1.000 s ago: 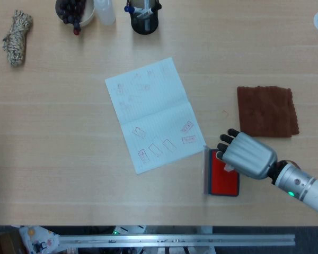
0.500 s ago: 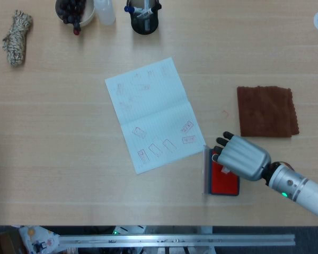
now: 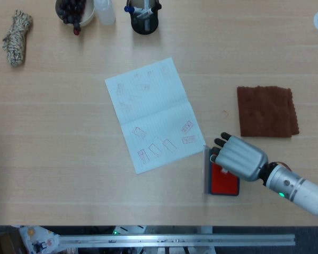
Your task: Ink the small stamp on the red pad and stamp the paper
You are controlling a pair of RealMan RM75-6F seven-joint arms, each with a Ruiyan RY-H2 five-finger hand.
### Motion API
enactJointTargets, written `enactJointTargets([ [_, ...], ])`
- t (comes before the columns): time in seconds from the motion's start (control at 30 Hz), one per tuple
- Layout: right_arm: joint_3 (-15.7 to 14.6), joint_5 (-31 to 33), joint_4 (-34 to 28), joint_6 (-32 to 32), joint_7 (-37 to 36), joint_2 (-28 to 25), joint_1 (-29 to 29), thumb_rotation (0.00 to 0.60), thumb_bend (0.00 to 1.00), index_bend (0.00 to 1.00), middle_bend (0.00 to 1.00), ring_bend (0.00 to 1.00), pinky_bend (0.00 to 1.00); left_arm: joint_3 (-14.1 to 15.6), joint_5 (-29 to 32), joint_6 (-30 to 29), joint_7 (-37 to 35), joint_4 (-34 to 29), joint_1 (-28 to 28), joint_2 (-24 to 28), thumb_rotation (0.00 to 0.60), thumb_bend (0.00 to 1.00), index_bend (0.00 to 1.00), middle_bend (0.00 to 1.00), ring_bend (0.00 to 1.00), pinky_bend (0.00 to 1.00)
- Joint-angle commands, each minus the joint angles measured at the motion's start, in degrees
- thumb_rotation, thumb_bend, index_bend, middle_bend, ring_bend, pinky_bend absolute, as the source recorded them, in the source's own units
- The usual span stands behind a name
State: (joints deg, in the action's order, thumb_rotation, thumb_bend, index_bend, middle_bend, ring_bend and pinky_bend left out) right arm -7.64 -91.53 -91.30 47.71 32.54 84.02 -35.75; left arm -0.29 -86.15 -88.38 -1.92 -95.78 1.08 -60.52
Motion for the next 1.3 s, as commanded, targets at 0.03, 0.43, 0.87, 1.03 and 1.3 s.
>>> enactJointTargets([
  [0.03,0.0,0.1,0.1,0.0,0.0,0.1,0.0,0.6,0.34,0.67,0.47,0.29,0.29,0.0,0.0,0.0,0.0,0.0,0.0,0.0,0.6,0.26,0.07,0.04,0.12,0.18],
  [0.43,0.2,0.6,0.7,-0.2,0.3,0.5,0.0,0.6,0.34,0.67,0.47,0.29,0.29,0.0,0.1,0.0,-0.1,0.1,0.1,0.0,0.6,0.26,0.07,0.04,0.12,0.18],
  [0.87,2.6,-0.8,-8.9,7.0,-8.1,-10.5,0.6,0.6,0.34,0.69,0.48,0.29,0.32,-0.1,0.4,-0.4,-0.7,-0.2,0.5,0.8,0.6,0.26,0.07,0.04,0.12,0.18],
  [1.03,6.4,1.7,-9.8,7.1,-8.4,-10.6,-0.7,0.6,0.34,0.69,0.48,0.29,0.32,0.1,-0.6,-0.3,-0.1,-0.9,0.2,0.8,0.6,0.26,0.07,0.04,0.12,0.18],
  [1.3,11.6,10.2,-8.1,2.4,-3.4,-5.3,-4.6,0.6,0.34,0.69,0.48,0.29,0.32,0.3,-0.8,-0.8,-0.1,-1.4,0.5,1.1,0.6,0.26,0.07,0.04,0.12,0.18],
])
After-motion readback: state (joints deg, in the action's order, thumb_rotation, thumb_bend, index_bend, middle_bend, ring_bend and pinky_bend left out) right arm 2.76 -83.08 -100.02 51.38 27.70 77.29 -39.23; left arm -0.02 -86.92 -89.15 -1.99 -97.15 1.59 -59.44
